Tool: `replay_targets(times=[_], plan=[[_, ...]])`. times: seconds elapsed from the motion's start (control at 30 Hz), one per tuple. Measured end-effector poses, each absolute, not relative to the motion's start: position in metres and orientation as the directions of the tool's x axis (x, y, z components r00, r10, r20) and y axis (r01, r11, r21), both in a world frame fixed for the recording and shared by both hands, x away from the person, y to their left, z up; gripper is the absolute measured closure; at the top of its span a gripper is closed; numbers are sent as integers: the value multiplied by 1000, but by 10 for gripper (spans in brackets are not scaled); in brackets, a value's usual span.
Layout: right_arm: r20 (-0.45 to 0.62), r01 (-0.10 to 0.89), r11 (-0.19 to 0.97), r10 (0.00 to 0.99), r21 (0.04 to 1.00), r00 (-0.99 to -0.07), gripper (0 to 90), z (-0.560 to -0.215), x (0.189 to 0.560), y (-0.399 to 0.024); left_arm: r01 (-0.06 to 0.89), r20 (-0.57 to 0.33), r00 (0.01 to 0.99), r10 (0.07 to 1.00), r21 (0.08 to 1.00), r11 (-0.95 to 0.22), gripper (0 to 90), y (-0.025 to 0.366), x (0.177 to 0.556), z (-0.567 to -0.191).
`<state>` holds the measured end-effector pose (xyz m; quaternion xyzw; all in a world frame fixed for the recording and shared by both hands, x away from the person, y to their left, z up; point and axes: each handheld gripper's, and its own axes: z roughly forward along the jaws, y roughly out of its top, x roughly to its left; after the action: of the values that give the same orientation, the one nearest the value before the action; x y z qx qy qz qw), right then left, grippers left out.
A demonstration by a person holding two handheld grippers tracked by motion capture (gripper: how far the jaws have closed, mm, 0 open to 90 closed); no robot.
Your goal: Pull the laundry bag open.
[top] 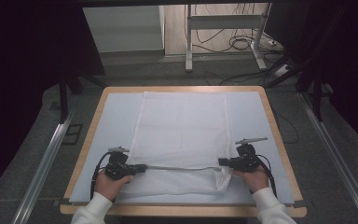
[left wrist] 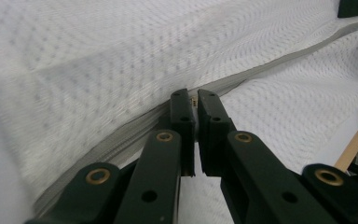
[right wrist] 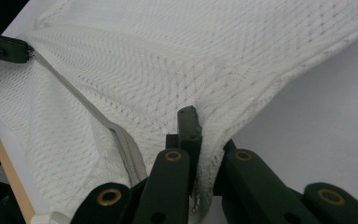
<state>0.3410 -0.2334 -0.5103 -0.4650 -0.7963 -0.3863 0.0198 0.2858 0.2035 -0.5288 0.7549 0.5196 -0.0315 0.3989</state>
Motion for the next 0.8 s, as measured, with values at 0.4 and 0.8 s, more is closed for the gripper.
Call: replay_targets(times=[0.4, 0.8], plan=[[391, 756, 264, 727, 599, -564, 884, -510, 341, -234, 818, -475, 435, 765, 564, -114, 865, 222, 282, -530], [386, 754, 269, 728, 600, -567, 884, -510, 341, -234, 819, -467, 420, 778, 564, -104, 865, 233, 279, -530]])
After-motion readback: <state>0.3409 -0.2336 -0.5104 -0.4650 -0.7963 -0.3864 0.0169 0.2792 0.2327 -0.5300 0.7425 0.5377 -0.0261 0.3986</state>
